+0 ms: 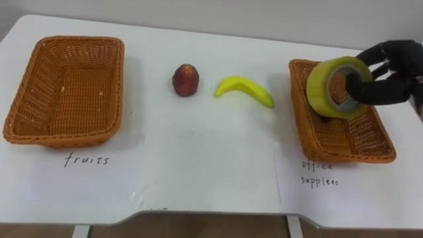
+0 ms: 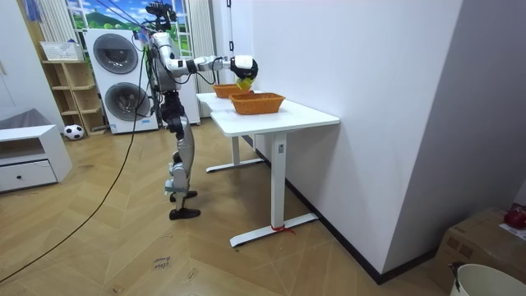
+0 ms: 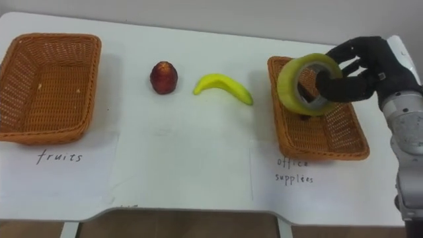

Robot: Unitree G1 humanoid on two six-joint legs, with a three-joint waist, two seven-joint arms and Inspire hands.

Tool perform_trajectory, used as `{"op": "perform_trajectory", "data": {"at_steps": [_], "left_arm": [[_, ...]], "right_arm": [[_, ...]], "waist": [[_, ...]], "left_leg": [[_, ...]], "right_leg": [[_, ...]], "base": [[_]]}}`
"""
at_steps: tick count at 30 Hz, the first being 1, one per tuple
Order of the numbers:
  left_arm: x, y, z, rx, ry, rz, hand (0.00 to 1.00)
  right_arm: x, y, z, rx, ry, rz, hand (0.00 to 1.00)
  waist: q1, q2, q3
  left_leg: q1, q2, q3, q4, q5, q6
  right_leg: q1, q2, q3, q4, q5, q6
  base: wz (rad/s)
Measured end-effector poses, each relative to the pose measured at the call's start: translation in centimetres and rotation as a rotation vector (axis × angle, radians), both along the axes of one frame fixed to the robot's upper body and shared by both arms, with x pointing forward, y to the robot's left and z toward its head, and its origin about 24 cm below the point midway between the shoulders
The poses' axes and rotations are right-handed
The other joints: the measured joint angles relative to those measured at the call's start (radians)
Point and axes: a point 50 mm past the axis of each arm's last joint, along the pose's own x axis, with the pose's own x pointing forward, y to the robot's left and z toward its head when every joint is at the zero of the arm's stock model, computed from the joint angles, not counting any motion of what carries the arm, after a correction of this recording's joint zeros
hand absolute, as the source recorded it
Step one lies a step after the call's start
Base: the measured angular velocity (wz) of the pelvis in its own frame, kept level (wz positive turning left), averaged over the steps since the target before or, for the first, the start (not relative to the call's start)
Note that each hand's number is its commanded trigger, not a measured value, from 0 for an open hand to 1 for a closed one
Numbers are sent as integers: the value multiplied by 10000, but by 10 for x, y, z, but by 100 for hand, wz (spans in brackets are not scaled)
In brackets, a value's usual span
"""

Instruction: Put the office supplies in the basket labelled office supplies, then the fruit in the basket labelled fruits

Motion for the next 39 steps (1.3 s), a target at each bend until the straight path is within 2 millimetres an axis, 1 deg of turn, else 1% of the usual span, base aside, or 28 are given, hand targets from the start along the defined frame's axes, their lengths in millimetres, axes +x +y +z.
{"op": "perform_trajectory", "data": {"at_steps": [5,9,13,17,20,23,28,34,35,37,38,39], "left_arm": [[-2,0,0,-60,0,-23,0],[-1,1,1,-46,-47,-39,0],[1,0,1,-35,-74,-65,0],[1,-1,1,-54,-65,-161,0],[0,-1,0,-33,-39,-143,0],[1,0,1,43,-41,-125,0],[1,0,1,103,-59,-123,0],[7,0,1,116,-151,-262,0],[6,0,1,115,-145,-261,0],[7,0,1,114,-151,-269,0],[7,0,1,116,-153,-288,0],[7,0,1,117,-154,-288,0]], "right_arm": [[-1,-5,-8,180,310,-204,100],[-7,-8,-17,203,632,-303,100],[-8,-9,-21,150,790,-382,100],[-10,-15,-31,17,1307,-611,100],[-12,-16,-35,57,1488,-648,100],[-14,-17,-37,68,1559,-669,100],[-15,-17,-38,77,1615,-648,100],[-14,-13,-41,102,1774,-449,100],[-14,-13,-41,122,1789,-437,96],[-14,-12,-42,157,1826,-398,36],[-14,-12,-42,161,1837,-386,0],[-14,-12,-42,153,1839,-386,0]], "waist": [[-62,18,6],[-65,43,10],[-68,95,19],[15,95,20],[72,78,29],[89,42,44],[155,-2,45],[201,-20,39],[200,-20,38],[201,-20,38],[206,-22,39],[210,-24,38]], "left_leg": [[33,0,59,-15,0,0],[30,20,65,-34,-1,-2],[59,19,86,-50,-1,-2],[116,28,204,-75,-1,-2],[171,31,275,-135,-1,-2],[195,37,296,-158,-1,-2],[194,39,303,-182,-2,-3],[102,37,302,-182,-1,-3],[103,34,302,-181,-1,-3],[102,33,304,-180,-1,-3],[96,32,307,-180,-1,-3],[96,32,307,-180,-1,-3]], "right_leg": [[16,-11,19,-1,0,1],[5,-7,17,0,0,1],[2,11,52,7,1,0],[-7,24,186,20,1,0],[-10,29,245,23,1,0],[-13,34,260,35,1,0],[-29,37,263,29,1,0],[-121,35,269,24,1,0],[-122,34,270,25,1,0],[-131,33,275,24,1,0],[-144,32,277,24,1,0],[-149,32,280,24,1,0]], "base": [[0],[0],[-1],[-8],[-7],[-2],[0],[0],[0],[0],[0],[0]]}}
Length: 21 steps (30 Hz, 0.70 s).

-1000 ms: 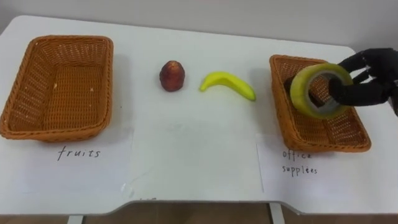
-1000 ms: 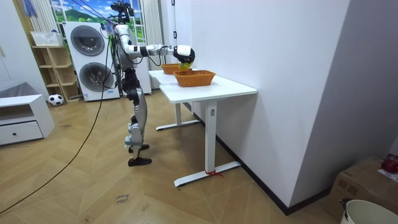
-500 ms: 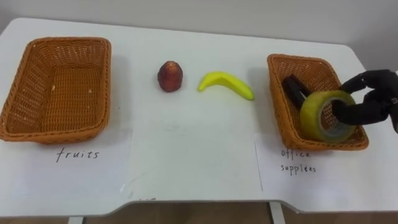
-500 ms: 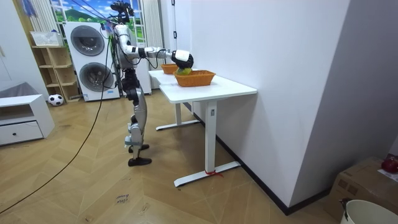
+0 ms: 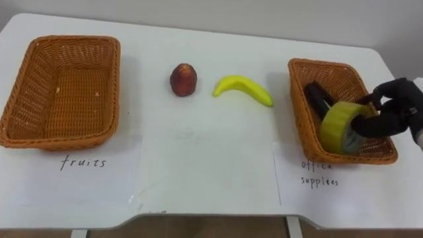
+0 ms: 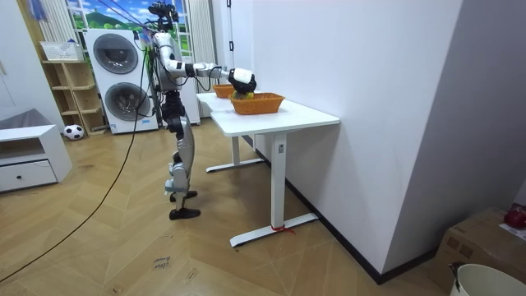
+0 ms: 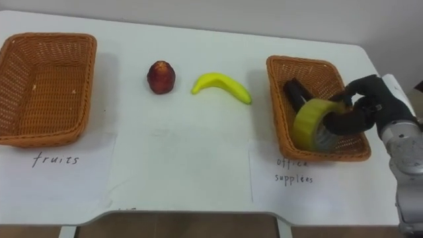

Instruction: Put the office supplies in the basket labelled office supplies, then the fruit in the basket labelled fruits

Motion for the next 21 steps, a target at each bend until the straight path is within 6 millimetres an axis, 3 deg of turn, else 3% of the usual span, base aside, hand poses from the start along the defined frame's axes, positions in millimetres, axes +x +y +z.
{"op": "perform_trajectory", "data": {"at_steps": [21], "left_arm": [[4,0,1,73,-101,-88,0]], "right_arm": [[1,1,1,-62,-112,115,0]], "waist": [[-56,-27,8]], "left_leg": [[4,5,0,20,0,0]], "right_leg": [[-4,0,-8,97,0,0]], "base": [[0]]}}
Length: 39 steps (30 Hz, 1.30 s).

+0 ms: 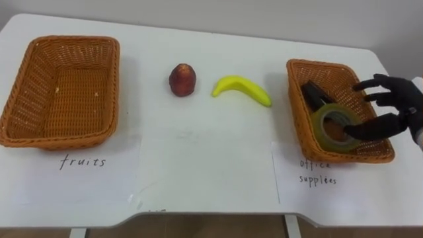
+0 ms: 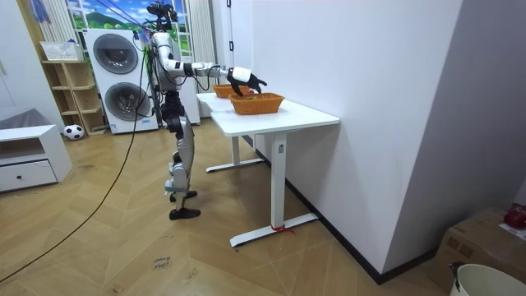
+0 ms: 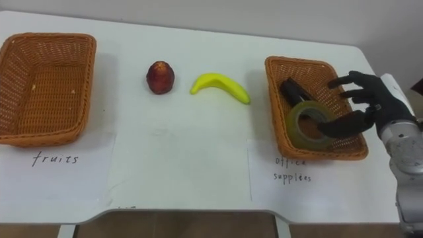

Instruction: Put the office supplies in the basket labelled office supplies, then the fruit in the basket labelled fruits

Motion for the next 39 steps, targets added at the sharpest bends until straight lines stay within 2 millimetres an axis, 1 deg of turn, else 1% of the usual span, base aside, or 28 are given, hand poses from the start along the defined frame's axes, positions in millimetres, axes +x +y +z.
{"op": "perform_trajectory", "data": {"at_steps": [6,8,13,17,20,24,27,30,36,39], "left_arm": [[2,-1,0,21,-44,-164,0],[2,-1,0,14,-59,-163,0],[2,-1,0,23,-149,-189,0],[1,-1,0,32,-126,-184,0],[-1,-1,0,18,-49,-154,0],[0,-1,0,-1,-59,-152,0],[3,-2,-1,-19,-113,-153,0],[6,-4,-1,6,-150,-108,0],[8,-5,-1,41,-160,-108,0],[6,-5,-1,31,-122,-106,0]], "right_arm": [[1,1,3,-126,-119,72,0],[2,3,8,-546,-244,179,0],[5,14,32,-1027,-1371,636,0],[6,20,41,-1046,-1913,872,0],[6,21,44,-933,-2150,881,0],[7,24,49,-558,-2529,946,0],[11,24,58,-110,-3058,873,0],[14,25,65,304,-3487,812,0],[19,26,78,369,-4024,726,0],[19,29,83,446,-4291,769,0]], "waist": [[0,30,13],[-6,49,17],[-43,65,1],[-30,52,-9],[-25,54,-7],[-41,96,14],[-43,146,48],[-30,191,54],[24,207,31],[172,216,22]], "left_leg": [[-2,0,0,2,0,0],[-5,0,1,-1,0,0],[9,6,5,-7,0,0],[35,-1,0,-5,1,0],[37,-2,-4,18,0,0],[89,0,-24,22,-2,-1],[105,-3,-27,29,-2,-1],[157,-3,-24,20,-1,-1],[149,-7,-7,13,-2,0],[149,-3,-6,14,-1,0]], "right_leg": [[-5,1,6,-1,0,0],[-20,1,16,0,0,0],[-4,5,-4,2,0,0],[38,-5,-28,1,0,0],[61,-8,-31,1,0,0],[157,-11,-55,2,-1,1],[170,-12,-48,18,0,1],[214,-5,-19,20,0,1],[180,2,2,18,-1,1],[141,4,-10,21,-1,1]], "base": [[0],[0],[0],[0],[0],[1],[0],[0],[-1],[0]]}}
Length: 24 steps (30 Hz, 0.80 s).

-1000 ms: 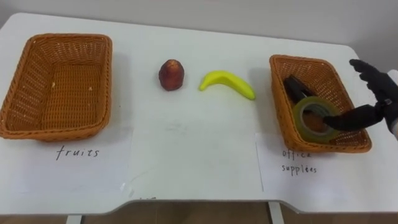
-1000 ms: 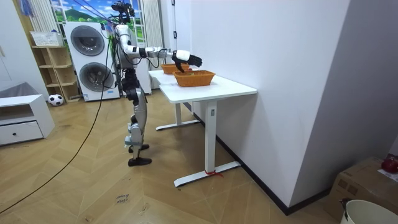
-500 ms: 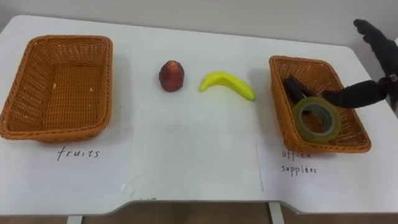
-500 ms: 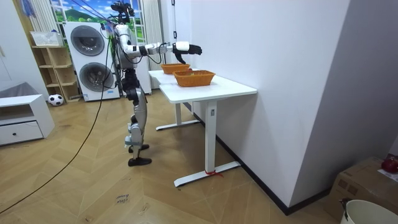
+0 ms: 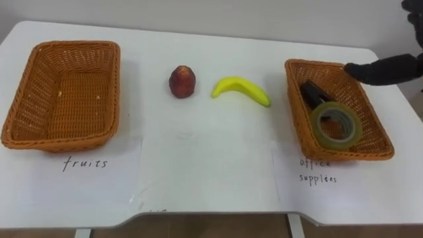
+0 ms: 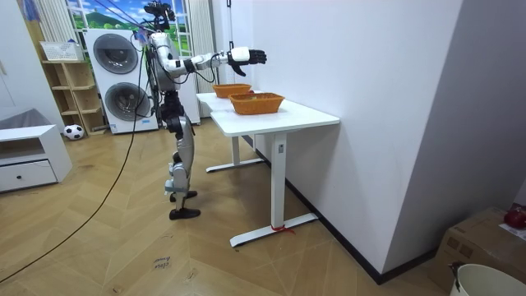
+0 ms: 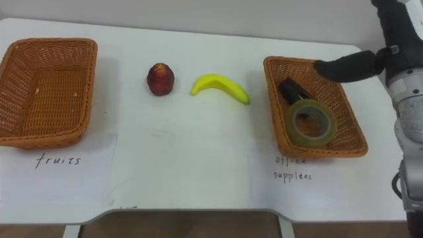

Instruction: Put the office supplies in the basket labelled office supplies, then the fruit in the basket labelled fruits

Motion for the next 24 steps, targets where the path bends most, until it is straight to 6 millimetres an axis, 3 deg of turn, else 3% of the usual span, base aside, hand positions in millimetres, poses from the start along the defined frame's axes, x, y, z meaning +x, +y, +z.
{"op": "perform_trajectory", "data": {"at_steps": [8,17,24], "left_arm": [[0,0,0,-97,11,-20,0],[-12,5,0,-106,307,289,0],[-10,7,1,2,338,288,0]], "right_arm": [[4,6,10,306,-456,256,0],[7,14,2,626,84,734,0],[12,16,-13,767,846,863,0]], "waist": [[390,-48,-33],[566,-251,-91],[713,-410,-25]], "left_leg": [[-38,11,-4,13,-1,-2],[-108,16,-41,23,-1,-3],[-213,9,-139,31,-1,-3]], "right_leg": [[-17,4,-21,-17,0,0],[10,-2,-90,-12,1,-1],[-38,-12,-215,-23,1,-1]], "base": [[0],[2],[3]]}}
